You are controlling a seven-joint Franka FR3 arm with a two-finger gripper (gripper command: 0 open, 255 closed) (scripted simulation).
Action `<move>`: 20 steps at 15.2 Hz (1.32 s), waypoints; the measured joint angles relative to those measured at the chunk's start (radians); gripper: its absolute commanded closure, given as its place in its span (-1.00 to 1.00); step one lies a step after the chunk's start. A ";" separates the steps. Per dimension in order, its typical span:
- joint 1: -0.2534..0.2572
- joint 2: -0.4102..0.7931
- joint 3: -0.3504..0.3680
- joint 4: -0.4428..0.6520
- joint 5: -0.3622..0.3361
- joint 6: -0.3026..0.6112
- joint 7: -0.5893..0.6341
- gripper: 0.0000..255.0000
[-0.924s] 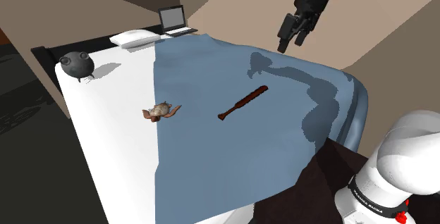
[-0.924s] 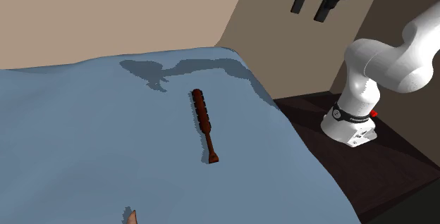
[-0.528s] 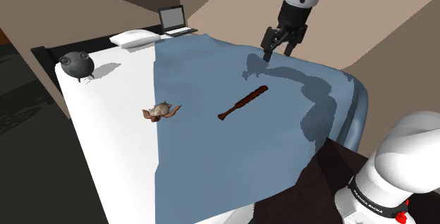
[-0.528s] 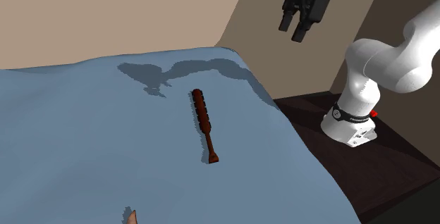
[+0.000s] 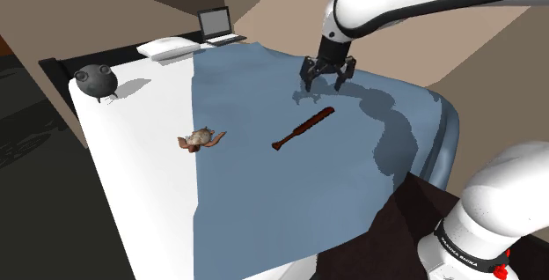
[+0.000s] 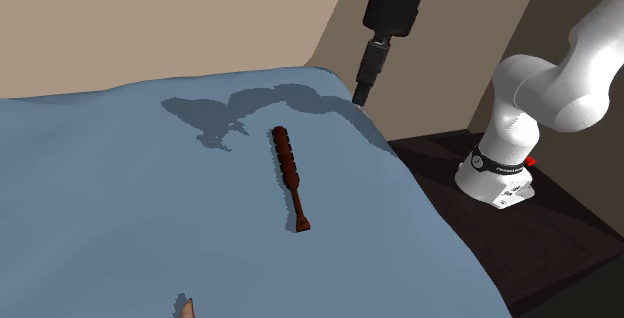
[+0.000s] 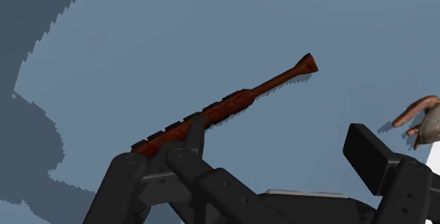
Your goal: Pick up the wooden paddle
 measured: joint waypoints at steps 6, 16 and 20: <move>-0.077 0.194 0.057 0.035 -0.025 0.136 0.256 -1.00; -0.156 0.544 0.070 0.150 -0.127 0.319 0.692 -1.00; -0.165 0.673 0.036 0.190 -0.157 0.388 0.845 -1.00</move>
